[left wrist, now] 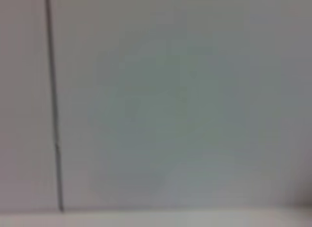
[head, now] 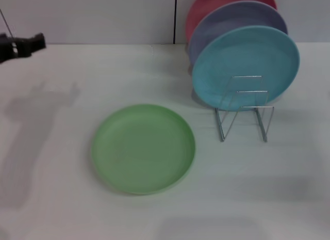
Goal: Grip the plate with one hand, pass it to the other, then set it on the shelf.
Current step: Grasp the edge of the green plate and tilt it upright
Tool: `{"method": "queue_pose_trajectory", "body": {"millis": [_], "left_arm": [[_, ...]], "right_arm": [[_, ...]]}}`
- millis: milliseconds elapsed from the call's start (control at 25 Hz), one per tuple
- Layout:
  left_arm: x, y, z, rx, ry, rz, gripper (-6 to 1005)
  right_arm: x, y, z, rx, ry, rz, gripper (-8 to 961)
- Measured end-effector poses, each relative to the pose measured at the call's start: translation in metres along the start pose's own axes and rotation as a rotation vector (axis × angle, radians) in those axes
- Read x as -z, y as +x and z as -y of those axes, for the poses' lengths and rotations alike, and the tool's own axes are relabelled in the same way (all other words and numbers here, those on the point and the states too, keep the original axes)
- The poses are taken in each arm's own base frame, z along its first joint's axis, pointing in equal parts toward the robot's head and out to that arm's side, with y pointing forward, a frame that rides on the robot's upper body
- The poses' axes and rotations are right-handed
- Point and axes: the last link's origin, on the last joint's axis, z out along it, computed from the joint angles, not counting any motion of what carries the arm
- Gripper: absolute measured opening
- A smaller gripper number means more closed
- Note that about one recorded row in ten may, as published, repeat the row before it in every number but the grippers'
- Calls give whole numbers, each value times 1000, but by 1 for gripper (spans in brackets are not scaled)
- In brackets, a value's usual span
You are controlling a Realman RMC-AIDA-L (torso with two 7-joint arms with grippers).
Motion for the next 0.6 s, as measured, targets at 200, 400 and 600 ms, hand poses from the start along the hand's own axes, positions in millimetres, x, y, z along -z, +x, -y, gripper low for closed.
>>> {"method": "queue_pose_trajectory", "body": {"millis": [200, 400, 600], "left_arm": [[6, -10, -12, 24, -114, 149, 826], [12, -19, -21, 44, -180, 249, 826], [15, -25, -27, 55, -204, 337, 826]], "right_arm": [[-1, 0, 1, 7, 1, -5, 654], [-3, 1, 2, 10, 3, -14, 653], [-7, 3, 2, 17, 1, -28, 653]]}}
